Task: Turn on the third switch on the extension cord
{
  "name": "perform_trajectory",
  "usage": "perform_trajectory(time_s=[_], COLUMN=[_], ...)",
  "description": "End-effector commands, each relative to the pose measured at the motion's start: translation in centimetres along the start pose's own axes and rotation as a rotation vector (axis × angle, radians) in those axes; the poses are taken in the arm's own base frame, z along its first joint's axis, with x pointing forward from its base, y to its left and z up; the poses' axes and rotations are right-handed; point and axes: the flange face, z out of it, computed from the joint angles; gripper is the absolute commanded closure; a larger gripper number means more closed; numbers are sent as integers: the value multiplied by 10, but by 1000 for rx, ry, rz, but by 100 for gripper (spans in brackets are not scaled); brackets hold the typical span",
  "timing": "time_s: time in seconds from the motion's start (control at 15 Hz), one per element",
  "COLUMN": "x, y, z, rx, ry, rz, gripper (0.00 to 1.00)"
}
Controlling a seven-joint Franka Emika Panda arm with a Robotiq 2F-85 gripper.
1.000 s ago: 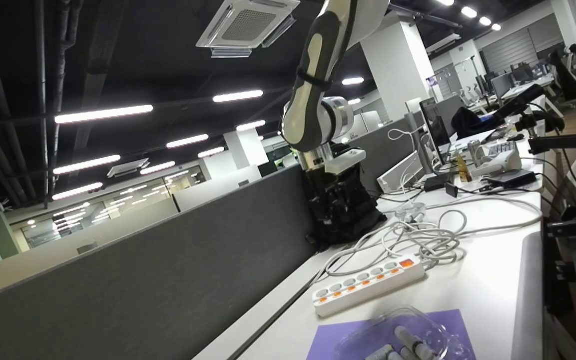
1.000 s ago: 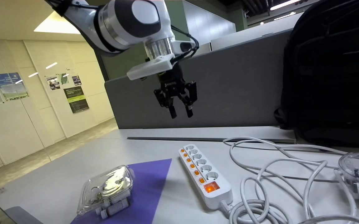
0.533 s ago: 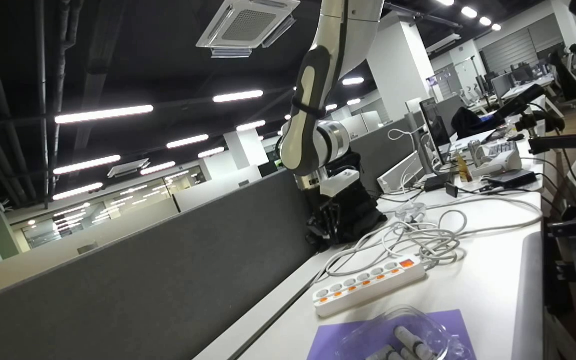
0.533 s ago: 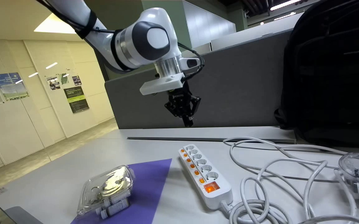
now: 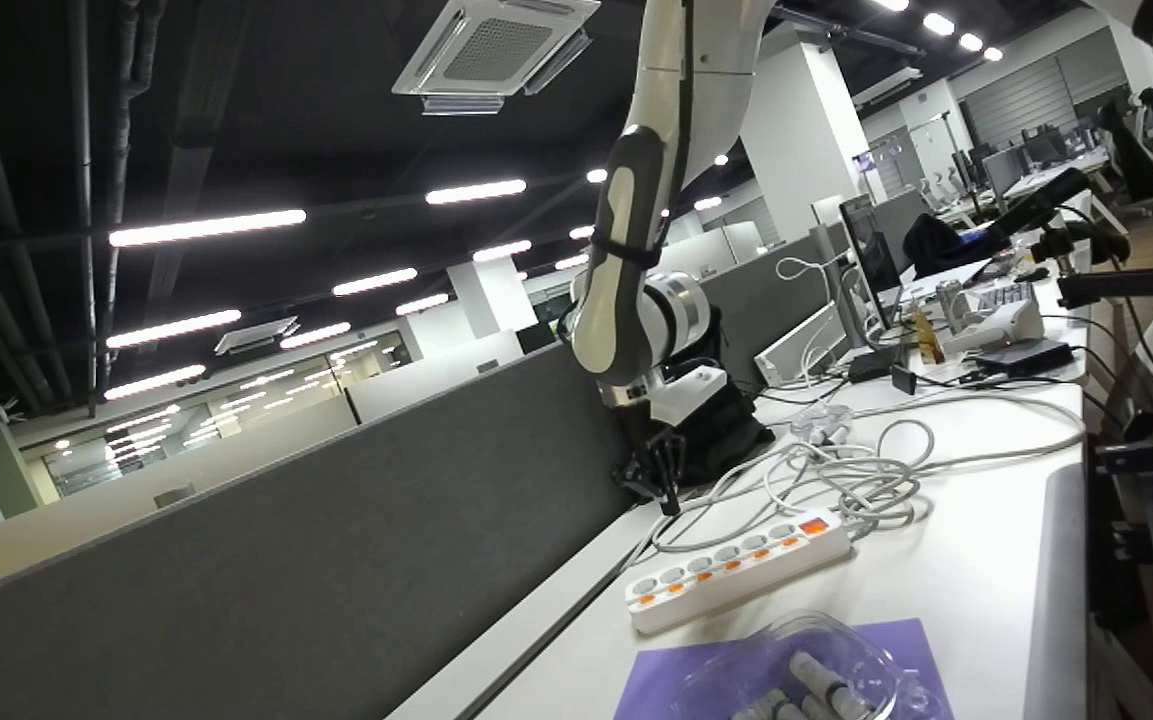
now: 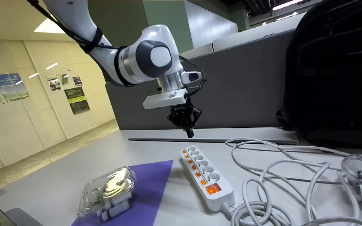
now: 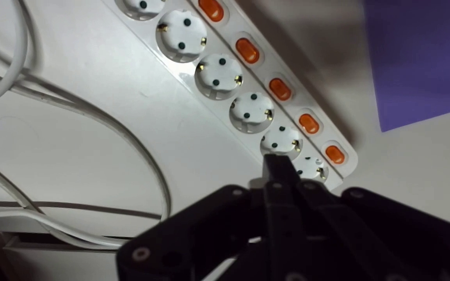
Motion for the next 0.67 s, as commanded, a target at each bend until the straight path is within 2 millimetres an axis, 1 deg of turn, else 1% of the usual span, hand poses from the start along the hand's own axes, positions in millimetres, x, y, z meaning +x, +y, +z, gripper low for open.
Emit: perform_trajectory(time_s=[0.0, 0.13, 0.6], x=[0, 0, -8], y=[0, 0, -17], z=[-1, -1, 28], rx=[0, 0, 33], ry=[-2, -2, 30], rz=[-1, -2, -18], gripper=[99, 100, 100])
